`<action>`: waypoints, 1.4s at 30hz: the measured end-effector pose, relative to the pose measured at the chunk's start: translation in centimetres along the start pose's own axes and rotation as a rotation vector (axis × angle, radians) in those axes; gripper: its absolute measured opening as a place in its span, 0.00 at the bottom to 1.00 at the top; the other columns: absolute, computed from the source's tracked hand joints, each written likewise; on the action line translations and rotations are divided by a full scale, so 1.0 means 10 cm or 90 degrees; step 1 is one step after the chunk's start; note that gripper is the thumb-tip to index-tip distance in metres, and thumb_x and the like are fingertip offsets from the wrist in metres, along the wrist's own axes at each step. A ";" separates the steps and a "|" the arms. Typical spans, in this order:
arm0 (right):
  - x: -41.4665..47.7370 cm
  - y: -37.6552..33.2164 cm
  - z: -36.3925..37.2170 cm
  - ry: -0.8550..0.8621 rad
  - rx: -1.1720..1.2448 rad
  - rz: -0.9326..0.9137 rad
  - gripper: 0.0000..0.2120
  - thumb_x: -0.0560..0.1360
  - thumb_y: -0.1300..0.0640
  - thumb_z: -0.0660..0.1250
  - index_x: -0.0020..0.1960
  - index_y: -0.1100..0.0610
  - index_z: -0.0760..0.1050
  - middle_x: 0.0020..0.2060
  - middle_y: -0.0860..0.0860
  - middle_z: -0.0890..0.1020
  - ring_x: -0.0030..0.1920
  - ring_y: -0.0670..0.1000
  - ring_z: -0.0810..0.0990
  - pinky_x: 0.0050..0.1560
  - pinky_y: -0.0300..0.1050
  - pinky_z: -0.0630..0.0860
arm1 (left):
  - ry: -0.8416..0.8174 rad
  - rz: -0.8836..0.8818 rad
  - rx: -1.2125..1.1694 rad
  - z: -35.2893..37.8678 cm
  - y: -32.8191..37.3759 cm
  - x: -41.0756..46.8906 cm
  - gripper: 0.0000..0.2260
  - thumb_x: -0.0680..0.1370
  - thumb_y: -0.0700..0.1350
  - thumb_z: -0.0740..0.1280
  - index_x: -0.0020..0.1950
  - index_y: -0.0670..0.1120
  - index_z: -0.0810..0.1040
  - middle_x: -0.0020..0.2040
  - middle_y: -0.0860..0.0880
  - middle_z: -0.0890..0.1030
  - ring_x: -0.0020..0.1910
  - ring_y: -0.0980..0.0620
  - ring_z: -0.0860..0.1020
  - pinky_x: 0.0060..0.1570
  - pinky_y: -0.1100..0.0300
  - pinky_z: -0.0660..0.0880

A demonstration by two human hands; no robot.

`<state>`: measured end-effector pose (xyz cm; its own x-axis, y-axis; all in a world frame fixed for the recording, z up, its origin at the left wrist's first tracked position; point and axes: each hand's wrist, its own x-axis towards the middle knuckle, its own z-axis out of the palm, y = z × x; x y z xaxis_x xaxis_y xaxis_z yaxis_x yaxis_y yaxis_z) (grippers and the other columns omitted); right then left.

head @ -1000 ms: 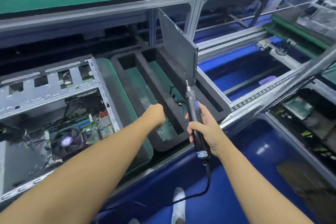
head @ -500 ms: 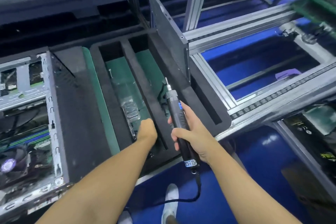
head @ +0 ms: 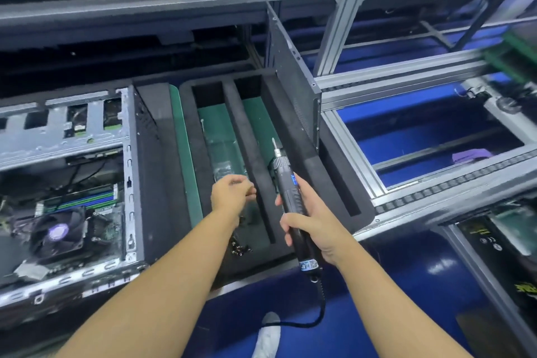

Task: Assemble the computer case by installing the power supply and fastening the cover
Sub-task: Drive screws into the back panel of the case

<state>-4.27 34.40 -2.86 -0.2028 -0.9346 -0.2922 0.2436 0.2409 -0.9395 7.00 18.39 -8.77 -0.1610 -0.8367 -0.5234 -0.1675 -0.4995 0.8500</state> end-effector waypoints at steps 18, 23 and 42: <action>-1.29 -0.29 1.67 -0.102 -0.144 0.001 0.48 0.71 0.65 0.73 0.77 0.26 0.58 0.63 0.60 0.77 0.40 0.59 0.75 0.40 0.51 0.79 | -0.336 0.177 -0.252 -1.78 0.51 -1.33 0.06 0.82 0.36 0.64 0.53 0.42 0.80 0.39 0.49 0.83 0.37 0.57 0.82 0.33 0.66 0.78; -1.47 -0.20 2.07 -0.130 -0.169 0.010 0.48 0.71 0.64 0.73 0.76 0.25 0.58 0.59 0.52 0.81 0.41 0.63 0.75 0.39 0.52 0.79 | -0.364 0.205 -0.222 -2.34 0.46 -1.50 0.07 0.83 0.37 0.61 0.52 0.43 0.78 0.39 0.50 0.81 0.37 0.57 0.81 0.33 0.62 0.79; -1.76 -0.14 2.72 -0.152 -0.247 0.040 0.49 0.70 0.66 0.71 0.76 0.25 0.59 0.62 0.59 0.78 0.41 0.63 0.75 0.43 0.58 0.77 | -0.448 0.365 0.267 -3.47 0.75 -1.70 0.09 0.84 0.36 0.59 0.51 0.39 0.78 0.41 0.42 0.82 0.43 0.43 0.85 0.41 0.54 0.83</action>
<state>24.77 43.39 8.45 0.0356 -0.9381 -0.3447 -0.1336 0.3373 -0.9319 42.26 21.05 8.61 -0.8415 -0.5355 -0.0720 -0.1919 0.1717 0.9663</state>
